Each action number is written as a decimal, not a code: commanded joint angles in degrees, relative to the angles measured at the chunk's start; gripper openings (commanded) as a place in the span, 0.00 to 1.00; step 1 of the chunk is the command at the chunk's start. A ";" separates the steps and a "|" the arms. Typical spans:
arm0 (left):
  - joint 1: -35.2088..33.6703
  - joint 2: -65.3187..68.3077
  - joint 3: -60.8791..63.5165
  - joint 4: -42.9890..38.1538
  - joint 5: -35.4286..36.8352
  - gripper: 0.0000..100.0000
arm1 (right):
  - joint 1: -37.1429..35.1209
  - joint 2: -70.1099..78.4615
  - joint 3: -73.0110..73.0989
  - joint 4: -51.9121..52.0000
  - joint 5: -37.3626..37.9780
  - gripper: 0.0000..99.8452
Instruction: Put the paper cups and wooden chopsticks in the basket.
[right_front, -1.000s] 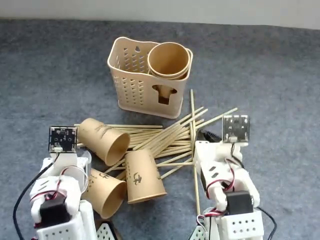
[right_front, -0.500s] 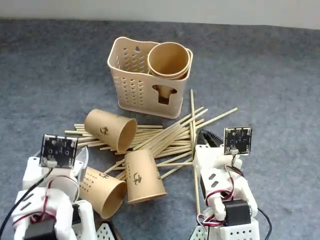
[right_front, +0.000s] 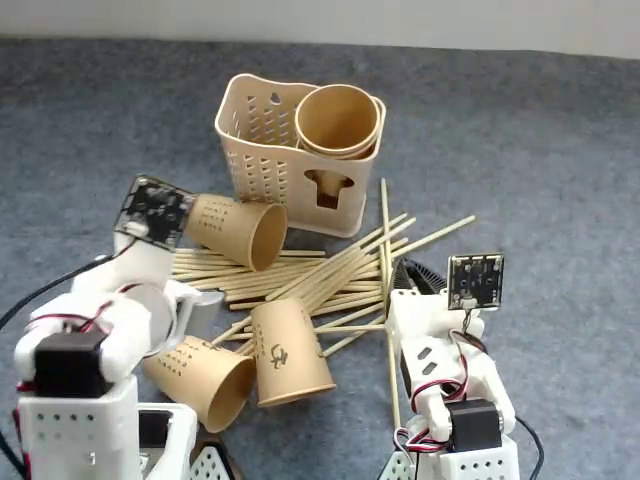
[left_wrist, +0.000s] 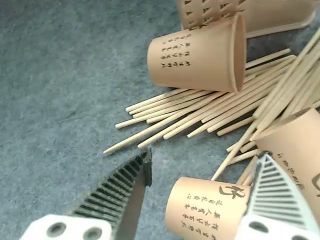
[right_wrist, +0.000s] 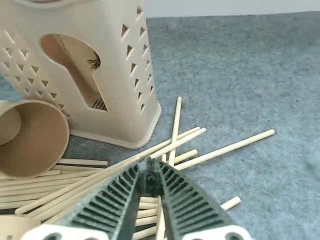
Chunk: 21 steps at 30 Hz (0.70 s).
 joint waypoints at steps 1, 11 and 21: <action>6.73 4.00 -3.30 -1.58 3.16 0.31 | 0.57 -0.57 -0.22 -1.54 -0.62 0.01; 8.13 14.55 -2.42 -14.77 10.20 0.28 | 0.40 -0.48 -0.22 -1.54 -0.53 0.01; 8.31 23.96 5.41 -30.42 13.10 0.28 | 0.31 -0.22 -0.13 -1.54 1.23 0.01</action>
